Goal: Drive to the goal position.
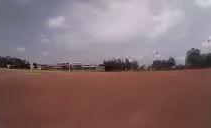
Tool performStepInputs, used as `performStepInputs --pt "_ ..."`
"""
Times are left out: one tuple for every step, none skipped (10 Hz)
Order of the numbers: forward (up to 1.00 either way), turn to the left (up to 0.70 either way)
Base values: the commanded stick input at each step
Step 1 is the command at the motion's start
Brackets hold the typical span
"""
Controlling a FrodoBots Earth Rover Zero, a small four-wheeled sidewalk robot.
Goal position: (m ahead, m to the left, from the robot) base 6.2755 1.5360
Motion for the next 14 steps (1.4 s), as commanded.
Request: performStepInputs --pt "0.7 0.0" --pt "0.7 0.0" --pt "0.7 0.03" --pt "0.7 0.28" --pt "0.7 0.35" --pt "0.7 0.35" --pt "0.7 0.0" --pt "0.7 0.0" --pt "0.7 0.0" --pt "0.7 0.0" --pt "0.7 0.0" --pt "0.7 0.0" --pt "0.7 0.0" --pt "0.7 0.0"
